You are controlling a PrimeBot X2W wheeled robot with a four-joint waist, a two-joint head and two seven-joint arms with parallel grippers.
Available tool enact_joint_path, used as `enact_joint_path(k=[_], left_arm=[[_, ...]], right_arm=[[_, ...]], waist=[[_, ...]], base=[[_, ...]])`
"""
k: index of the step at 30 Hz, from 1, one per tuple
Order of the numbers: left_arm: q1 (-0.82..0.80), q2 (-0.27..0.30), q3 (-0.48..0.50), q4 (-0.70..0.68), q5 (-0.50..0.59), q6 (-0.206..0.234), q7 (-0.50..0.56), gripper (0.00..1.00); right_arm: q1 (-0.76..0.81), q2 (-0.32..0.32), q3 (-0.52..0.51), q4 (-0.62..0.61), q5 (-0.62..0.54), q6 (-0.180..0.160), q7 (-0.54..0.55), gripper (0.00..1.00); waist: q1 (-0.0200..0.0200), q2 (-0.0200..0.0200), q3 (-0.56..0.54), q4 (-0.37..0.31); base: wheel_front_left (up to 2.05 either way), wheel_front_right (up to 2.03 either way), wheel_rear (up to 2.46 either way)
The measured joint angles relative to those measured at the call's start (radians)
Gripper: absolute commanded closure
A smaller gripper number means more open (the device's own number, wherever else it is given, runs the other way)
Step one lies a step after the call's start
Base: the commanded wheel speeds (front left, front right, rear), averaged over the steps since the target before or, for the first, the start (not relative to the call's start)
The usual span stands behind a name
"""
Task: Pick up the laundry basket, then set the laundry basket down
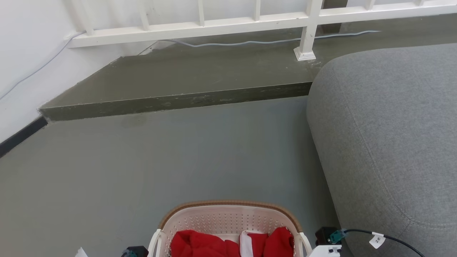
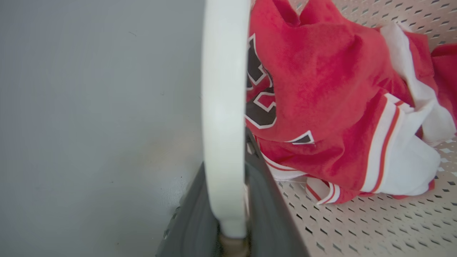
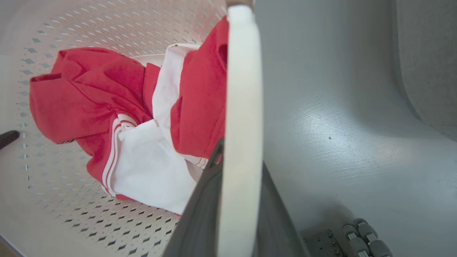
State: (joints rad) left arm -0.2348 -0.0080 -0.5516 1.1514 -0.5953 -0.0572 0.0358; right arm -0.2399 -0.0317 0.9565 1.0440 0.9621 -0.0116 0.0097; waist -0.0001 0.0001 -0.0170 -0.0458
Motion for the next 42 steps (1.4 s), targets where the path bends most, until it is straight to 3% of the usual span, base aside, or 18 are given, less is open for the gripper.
enact_joint_path(k=[27, 34, 42], left_arm=[[0.004, 0.007, -0.038, -0.034, -0.036, 0.036, 0.012, 1.0], [-0.009, 0.009, -0.035, -0.058, -0.061, 0.058, 0.006, 1.0], [-0.151, 0.009, -0.016, -0.07, -0.06, 0.085, -0.003, 1.0]], right_arm=[[-0.017, -0.005, 0.029, 0.0, 0.031, -0.009, -0.01, 1.0], [-0.073, -0.006, 0.027, 0.0, 0.032, -0.018, -0.022, 1.0], [-0.223, -0.01, 0.011, 0.0, 0.032, -0.03, -0.044, 1.0]], waist=[[0.0, 0.0, 0.018, 0.0], [0.0, -0.0001, 0.061, 0.0], [0.0001, 0.0, 0.154, -0.004]], base=[[0.0, 0.0, 0.0], [0.0, 0.0, 0.0], [0.0, 0.0, 0.0]])
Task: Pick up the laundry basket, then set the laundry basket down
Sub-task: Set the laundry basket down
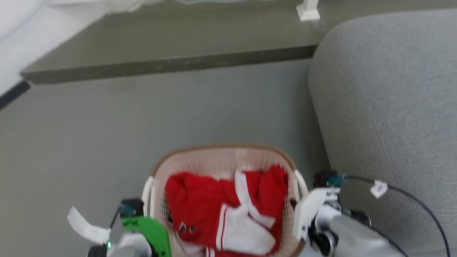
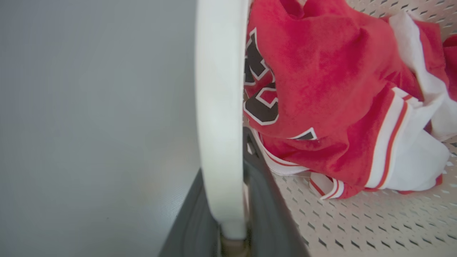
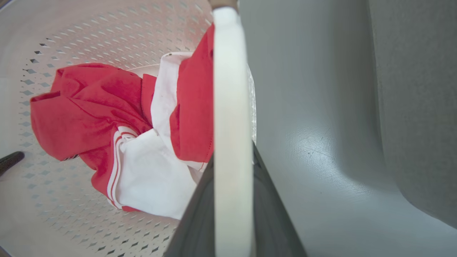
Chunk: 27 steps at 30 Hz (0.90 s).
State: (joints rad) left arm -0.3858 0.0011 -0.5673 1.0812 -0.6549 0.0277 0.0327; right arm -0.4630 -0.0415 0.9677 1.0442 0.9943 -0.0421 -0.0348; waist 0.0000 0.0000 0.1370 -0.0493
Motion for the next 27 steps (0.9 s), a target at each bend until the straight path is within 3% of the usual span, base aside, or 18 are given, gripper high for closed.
enact_joint_path(k=[27], left_arm=[[-0.302, 0.019, 0.024, -0.044, 0.029, 0.03, -0.037, 1.0]], right_arm=[[-0.335, -0.009, -0.031, 0.015, -0.028, -0.012, -0.063, 1.0]], waist=[[0.0001, 0.0, 0.327, 0.002]], base=[[0.0, 0.0, 0.0]])
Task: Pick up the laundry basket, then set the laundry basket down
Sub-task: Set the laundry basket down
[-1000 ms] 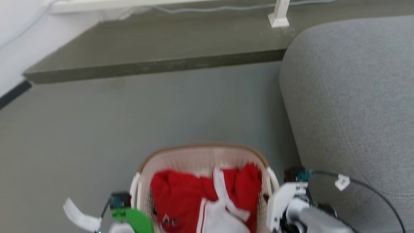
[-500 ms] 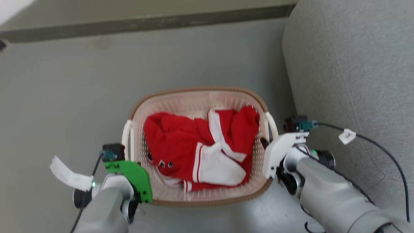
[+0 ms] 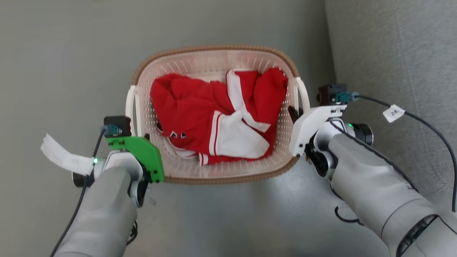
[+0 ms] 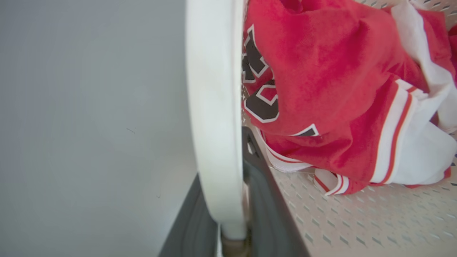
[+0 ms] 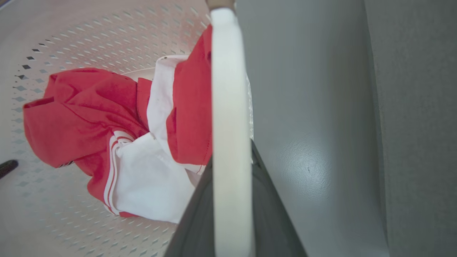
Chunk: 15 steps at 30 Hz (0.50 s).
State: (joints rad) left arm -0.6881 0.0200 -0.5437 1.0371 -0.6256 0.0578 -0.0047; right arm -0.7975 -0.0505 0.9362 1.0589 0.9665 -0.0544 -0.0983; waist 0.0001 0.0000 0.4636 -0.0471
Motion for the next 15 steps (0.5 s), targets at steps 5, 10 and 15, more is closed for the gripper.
enact_joint_path(k=[5, 10, 15], left_arm=[[-0.037, 0.0, 0.002, -0.003, 0.005, 0.005, -0.007, 1.0], [-0.075, 0.001, 0.005, -0.005, 0.006, 0.006, -0.015, 1.0], [-0.123, 0.009, 0.007, -0.01, 0.016, 0.008, -0.023, 1.0]], right_arm=[[-0.033, -0.001, -0.01, 0.003, 0.0, 0.0, -0.017, 1.0], [-0.067, -0.006, -0.014, 0.003, 0.0, 0.0, -0.027, 1.0], [-0.112, -0.007, -0.02, 0.001, 0.0, 0.0, -0.046, 1.0]], waist=[[0.0, 0.0, 0.064, 0.005], [0.0001, 0.0, 0.128, 0.009], [0.0, 0.0, 0.192, 0.01]], base=[[0.0, 0.0, 0.0], [0.0, 0.0, 0.0], [0.0, 0.0, 0.0]])
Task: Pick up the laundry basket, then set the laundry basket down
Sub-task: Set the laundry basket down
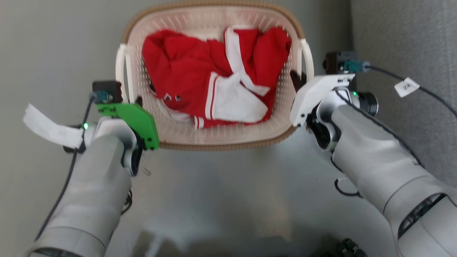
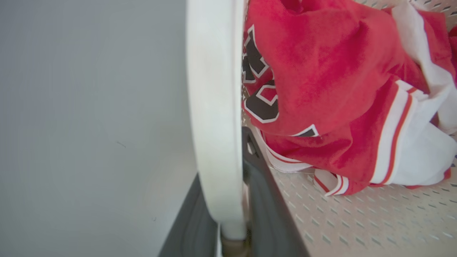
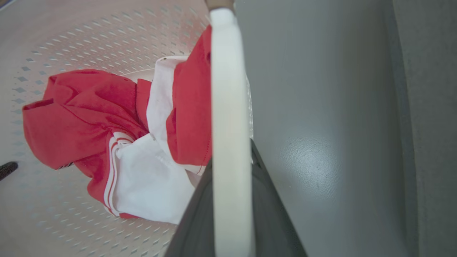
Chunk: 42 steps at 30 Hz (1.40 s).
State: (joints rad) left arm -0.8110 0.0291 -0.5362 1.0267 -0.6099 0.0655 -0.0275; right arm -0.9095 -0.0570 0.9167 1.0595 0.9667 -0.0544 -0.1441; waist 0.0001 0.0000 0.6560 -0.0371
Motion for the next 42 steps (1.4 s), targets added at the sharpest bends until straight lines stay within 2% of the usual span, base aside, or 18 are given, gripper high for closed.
enact_joint_path(k=[18, 42], left_arm=[[-0.132, 0.017, 0.007, 0.0, 0.024, 0.007, -0.04, 1.0], [-0.209, 0.014, 0.001, 0.042, 0.033, 0.005, -0.072, 1.0]], right_arm=[[-0.134, -0.004, -0.006, 0.004, -0.008, 0.0, -0.04, 1.0], [-0.194, -0.004, 0.01, 0.016, -0.007, 0.009, -0.063, 1.0]], waist=[[0.0, 0.0, 0.217, -0.001], [0.0, 0.0, 0.315, 0.004]], base=[[0.0, 0.0, 0.0], [0.0, 0.0, 0.0]])
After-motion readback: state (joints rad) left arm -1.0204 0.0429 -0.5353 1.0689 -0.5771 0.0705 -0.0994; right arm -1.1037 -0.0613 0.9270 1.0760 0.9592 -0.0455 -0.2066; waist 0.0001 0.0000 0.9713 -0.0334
